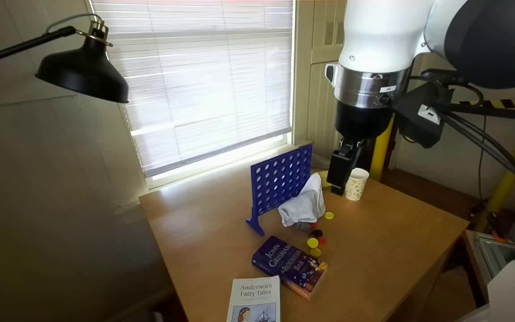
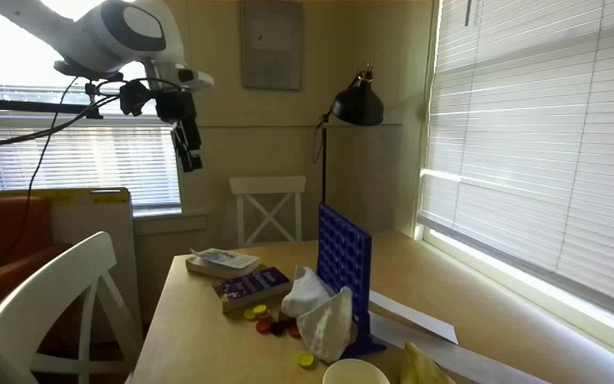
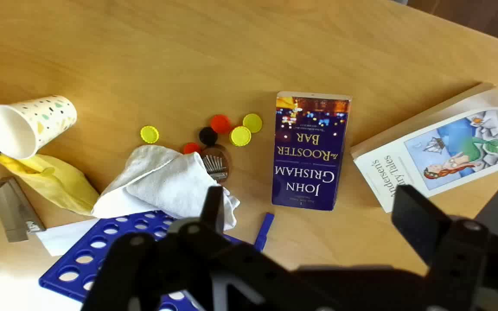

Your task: Hang the white towel over the blue gameboard.

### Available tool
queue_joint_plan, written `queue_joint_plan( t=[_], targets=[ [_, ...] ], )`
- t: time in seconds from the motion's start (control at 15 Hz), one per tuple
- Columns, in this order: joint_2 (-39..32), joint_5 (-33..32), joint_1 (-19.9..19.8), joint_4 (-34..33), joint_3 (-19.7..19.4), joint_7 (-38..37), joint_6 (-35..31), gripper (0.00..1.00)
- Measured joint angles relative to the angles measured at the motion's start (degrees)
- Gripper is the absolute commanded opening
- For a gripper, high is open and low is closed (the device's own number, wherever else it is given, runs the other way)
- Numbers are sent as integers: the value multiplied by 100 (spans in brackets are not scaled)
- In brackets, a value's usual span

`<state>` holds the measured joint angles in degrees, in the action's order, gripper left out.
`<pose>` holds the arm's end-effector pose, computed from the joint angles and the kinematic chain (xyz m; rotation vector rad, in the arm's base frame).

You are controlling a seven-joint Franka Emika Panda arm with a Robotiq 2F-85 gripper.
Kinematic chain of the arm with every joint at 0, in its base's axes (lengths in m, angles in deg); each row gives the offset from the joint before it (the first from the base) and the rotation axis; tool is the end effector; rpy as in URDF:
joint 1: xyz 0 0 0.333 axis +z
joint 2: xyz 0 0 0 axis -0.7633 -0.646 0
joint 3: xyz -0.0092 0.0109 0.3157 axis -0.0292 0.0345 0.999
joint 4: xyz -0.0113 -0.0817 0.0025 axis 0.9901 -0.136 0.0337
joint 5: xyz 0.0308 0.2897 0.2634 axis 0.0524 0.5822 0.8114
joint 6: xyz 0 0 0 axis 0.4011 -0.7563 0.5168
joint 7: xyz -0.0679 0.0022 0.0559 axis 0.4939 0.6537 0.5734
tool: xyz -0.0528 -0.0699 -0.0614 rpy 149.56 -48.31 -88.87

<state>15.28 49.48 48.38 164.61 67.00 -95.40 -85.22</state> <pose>0.4408 0.1367 0.4763 2.9012 -0.2904 0.1670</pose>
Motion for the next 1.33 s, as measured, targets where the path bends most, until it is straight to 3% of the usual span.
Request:
queue_joint_plan(
  t=[0.53,0.8,1.07,1.33],
  targets=[
    [0,0,0,0,0,0,0,100],
    [-58,5,88,-44,-212,0,-139,100],
    [-353,204,33,-247,-878,108,-514,100],
    [-796,933,-97,-345,-1662,711,-1187,100]
  ],
)
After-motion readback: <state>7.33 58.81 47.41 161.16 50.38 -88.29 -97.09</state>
